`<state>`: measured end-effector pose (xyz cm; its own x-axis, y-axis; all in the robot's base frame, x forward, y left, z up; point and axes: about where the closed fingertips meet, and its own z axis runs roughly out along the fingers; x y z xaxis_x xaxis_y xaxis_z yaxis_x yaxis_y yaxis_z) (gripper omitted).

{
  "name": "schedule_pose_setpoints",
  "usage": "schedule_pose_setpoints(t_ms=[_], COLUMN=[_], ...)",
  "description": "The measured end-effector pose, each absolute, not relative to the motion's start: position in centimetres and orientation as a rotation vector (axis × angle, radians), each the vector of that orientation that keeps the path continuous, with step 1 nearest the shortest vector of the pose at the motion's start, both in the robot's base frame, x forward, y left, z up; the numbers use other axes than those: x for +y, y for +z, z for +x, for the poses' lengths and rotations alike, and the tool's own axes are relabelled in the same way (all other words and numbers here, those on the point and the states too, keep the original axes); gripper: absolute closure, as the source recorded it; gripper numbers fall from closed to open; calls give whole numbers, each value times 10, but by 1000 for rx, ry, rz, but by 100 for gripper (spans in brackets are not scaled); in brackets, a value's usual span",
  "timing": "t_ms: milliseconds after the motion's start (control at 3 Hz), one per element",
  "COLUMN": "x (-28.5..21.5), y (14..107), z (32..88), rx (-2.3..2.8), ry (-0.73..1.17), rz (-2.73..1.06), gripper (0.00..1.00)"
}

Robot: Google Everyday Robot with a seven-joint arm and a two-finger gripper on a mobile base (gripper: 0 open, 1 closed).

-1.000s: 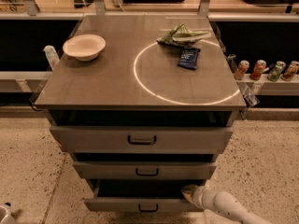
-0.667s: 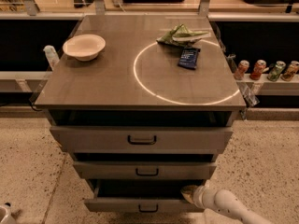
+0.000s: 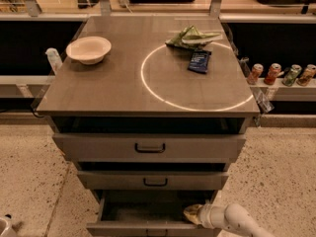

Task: Open bottom drawer

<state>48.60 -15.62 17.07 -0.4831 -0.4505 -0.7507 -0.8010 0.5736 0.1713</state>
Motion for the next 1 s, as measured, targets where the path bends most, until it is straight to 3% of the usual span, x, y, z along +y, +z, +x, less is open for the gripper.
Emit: schedule_pose_setpoints(t_ms=[333,667,1000], x=[-142,-139,-149], y=[161,169,208], z=[456,442,461], rx=[2127,2044,1879], ry=[814,782,575], rz=[-946,-855,-705], gripper=[100,100,100])
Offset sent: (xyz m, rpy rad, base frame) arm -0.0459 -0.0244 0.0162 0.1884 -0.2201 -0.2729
